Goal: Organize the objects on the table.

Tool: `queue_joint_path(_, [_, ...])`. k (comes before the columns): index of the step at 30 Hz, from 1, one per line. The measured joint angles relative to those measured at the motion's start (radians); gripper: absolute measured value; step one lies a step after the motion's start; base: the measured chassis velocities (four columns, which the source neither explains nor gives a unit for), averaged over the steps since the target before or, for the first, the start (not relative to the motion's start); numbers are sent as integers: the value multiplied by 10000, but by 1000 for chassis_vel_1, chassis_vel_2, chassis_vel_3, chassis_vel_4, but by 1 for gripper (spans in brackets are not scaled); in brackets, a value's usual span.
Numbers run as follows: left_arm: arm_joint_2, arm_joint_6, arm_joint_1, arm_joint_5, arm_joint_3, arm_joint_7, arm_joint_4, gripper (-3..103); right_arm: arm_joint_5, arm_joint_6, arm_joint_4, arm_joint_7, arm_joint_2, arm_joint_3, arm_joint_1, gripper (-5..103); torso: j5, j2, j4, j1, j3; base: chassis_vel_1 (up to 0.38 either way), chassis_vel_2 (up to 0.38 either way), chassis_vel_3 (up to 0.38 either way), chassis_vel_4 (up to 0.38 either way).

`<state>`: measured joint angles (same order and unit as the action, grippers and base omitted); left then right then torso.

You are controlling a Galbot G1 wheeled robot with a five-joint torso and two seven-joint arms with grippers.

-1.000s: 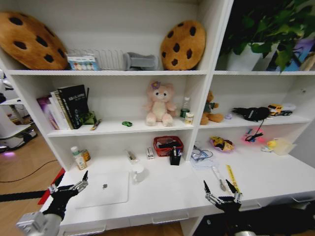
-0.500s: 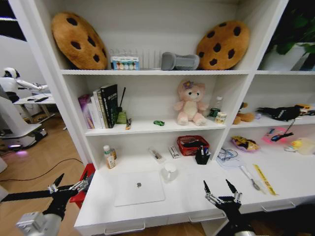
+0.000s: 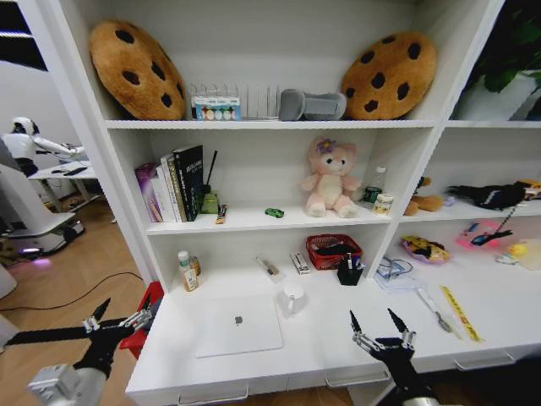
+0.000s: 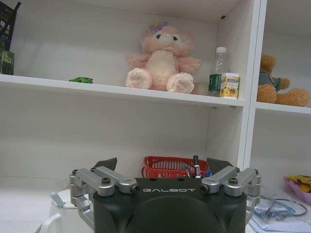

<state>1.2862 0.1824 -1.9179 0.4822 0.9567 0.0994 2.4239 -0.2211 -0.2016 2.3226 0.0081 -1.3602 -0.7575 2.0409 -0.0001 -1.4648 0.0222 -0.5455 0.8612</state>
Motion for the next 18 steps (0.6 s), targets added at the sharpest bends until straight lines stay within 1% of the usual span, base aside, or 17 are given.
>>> queue_joint_path(8, [0, 0, 0, 0, 1, 0, 0, 100, 0, 0, 0, 0, 0, 0, 0, 100, 1, 0, 1, -2, 1, 0, 0, 0, 0])
queue_joint_path(11, [0, 0, 0, 0, 0, 0, 0, 100, 0, 0, 0, 0, 0, 0, 0, 100, 1, 2, 0, -3, 1, 66, -39, -46, 67])
queue_joint_path(14, [0, 0, 0, 0, 0, 1, 0, 100, 0, 0, 0, 0, 0, 0, 0, 100, 0, 0, 0, -3, 1, 73, -91, -138, 123])
queue_joint_path(18, [0, 0, 0, 0, 1, 1, 0, 100, 0, 0, 0, 0, -1, 1, 0, 100, 1, 0, 1, -2, -1, 167, -173, -175, 183])
